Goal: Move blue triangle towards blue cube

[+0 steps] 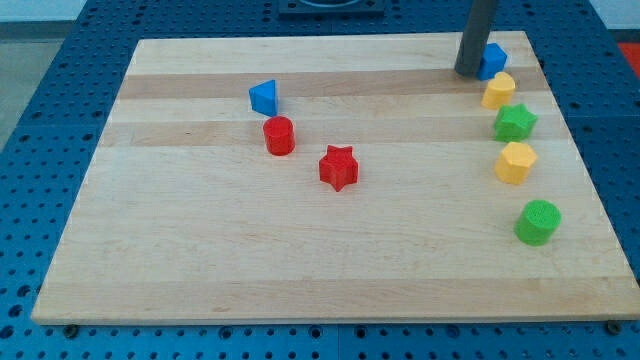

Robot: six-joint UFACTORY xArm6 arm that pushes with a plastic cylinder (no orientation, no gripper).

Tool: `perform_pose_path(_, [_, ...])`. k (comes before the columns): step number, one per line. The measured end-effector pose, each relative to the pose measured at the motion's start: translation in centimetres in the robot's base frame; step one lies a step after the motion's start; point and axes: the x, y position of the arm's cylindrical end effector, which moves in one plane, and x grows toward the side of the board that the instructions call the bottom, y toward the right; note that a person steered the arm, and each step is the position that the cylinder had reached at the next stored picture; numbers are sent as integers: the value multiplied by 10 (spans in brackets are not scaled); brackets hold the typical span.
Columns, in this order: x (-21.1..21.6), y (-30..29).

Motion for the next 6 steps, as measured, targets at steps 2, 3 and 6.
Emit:
perform_pose_path(2, [52, -84])
perform_pose_path(3, [117, -152])
perform_pose_path(6, [101, -266])
